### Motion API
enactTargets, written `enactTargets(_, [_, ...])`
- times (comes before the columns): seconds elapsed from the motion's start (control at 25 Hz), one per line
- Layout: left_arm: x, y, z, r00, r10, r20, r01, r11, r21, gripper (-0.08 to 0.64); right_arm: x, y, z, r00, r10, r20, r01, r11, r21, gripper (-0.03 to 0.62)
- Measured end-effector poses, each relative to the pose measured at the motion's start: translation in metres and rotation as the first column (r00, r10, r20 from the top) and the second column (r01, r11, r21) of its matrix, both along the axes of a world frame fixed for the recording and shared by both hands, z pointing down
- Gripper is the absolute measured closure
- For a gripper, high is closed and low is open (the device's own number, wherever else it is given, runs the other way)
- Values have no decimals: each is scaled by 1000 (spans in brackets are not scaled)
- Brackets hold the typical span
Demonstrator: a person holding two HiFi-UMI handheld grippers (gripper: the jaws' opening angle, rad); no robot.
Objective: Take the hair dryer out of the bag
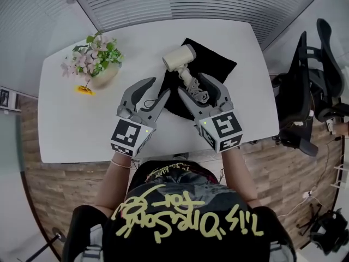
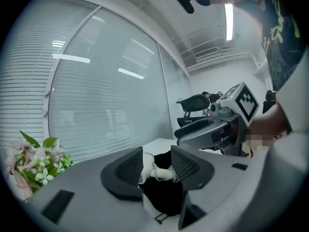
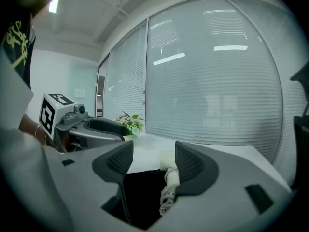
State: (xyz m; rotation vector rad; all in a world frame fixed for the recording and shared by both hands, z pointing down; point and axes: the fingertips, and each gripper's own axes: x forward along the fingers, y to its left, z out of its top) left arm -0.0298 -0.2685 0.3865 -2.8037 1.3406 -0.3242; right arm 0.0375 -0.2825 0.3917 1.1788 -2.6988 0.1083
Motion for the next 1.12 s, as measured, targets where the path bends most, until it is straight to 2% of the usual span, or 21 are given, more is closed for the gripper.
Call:
enactTargets(0.16, [7,1,-13,999,10,-44,-9,1000,28,391,2,5,-14,1000,0,21,-1,998,62,322])
enactTargets(0.28, [14,4,-18,997,25,-71,-23,999,35,411,6,9,-17,999,4,36,-6,997,72,328])
enactTargets(0.4, [19,6,-19,996,37,-86,-34,999,39,420,9,11,-16,999,15,48,-18,997,70,378])
enactTargets(0.76, [29,12,-22,994,59,-94,-55,997,48,490,14,20,-15,997,13,77,-18,998,59,468])
enactTargets(0.88, [33,14,-24,991,75,-108,-69,996,56,510,18,22,-14,996,23,81,-27,999,41,541])
enactTargets(1.12, [35,16,-26,990,79,-116,-72,995,65,549,22,24,-14,998,36,55,-38,998,40,565])
